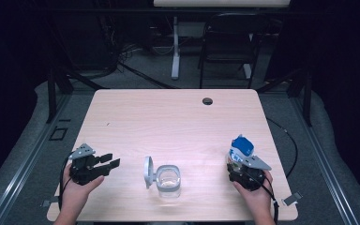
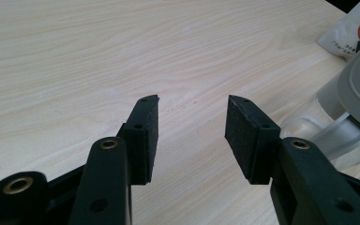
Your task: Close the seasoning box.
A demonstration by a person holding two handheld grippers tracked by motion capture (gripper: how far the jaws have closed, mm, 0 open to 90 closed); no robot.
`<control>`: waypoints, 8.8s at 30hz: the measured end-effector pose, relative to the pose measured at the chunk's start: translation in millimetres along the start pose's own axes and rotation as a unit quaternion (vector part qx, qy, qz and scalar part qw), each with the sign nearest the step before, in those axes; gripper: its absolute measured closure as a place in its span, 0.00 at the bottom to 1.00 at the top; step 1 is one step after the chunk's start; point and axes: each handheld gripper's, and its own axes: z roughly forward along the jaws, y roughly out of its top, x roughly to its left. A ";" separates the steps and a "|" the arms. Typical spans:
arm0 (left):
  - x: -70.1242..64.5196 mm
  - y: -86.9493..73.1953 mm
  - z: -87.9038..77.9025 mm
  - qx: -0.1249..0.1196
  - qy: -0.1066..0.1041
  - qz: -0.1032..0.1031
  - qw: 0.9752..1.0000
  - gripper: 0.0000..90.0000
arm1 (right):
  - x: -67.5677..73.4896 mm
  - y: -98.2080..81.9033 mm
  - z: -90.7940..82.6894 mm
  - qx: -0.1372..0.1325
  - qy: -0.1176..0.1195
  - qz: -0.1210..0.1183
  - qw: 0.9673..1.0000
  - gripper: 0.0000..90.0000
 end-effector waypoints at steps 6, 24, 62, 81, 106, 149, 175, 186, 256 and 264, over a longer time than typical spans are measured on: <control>-0.5 -0.5 0.6 -0.001 0.001 -0.003 1.000 0.61 | 0.3 -1.0 1.3 -0.004 -0.005 0.000 1.000 0.38; 1.2 -2.7 2.9 0.003 0.003 -0.005 1.000 0.61 | -0.5 -0.6 3.7 -0.007 -0.007 0.002 1.000 0.40; 5.2 -4.2 1.9 0.001 0.005 -0.014 1.000 0.61 | -3.7 0.5 3.2 -0.006 0.009 -0.009 1.000 0.45; 5.9 -4.2 1.3 -0.001 0.008 -0.013 1.000 0.61 | -3.5 0.1 3.4 -0.009 0.013 -0.013 1.000 0.45; 7.6 -4.9 0.2 0.000 0.009 -0.018 1.000 0.61 | -2.2 2.2 1.5 -0.038 0.032 -0.026 0.998 0.46; 19.0 -24.9 -27.7 -0.007 0.038 -0.037 0.999 0.61 | 44.4 55.0 -4.8 -0.063 0.085 -0.099 0.989 0.46; 22.3 -31.1 -36.1 -0.007 0.047 -0.043 0.998 0.61 | 79.0 69.5 -5.6 -0.076 0.126 -0.143 0.979 0.46; 20.0 -30.6 -37.5 -0.004 0.048 -0.040 0.998 0.61 | 90.7 76.7 -4.7 -0.074 0.134 -0.148 0.977 0.46; 23.6 -34.7 -39.8 -0.004 0.053 -0.044 0.998 0.61 | 129.0 34.0 -21.9 -0.085 0.038 -0.404 0.910 0.47; 24.4 -34.8 -40.8 -0.004 0.054 -0.046 0.997 0.61 | 131.0 33.5 -18.8 -0.082 0.033 -0.414 0.906 0.47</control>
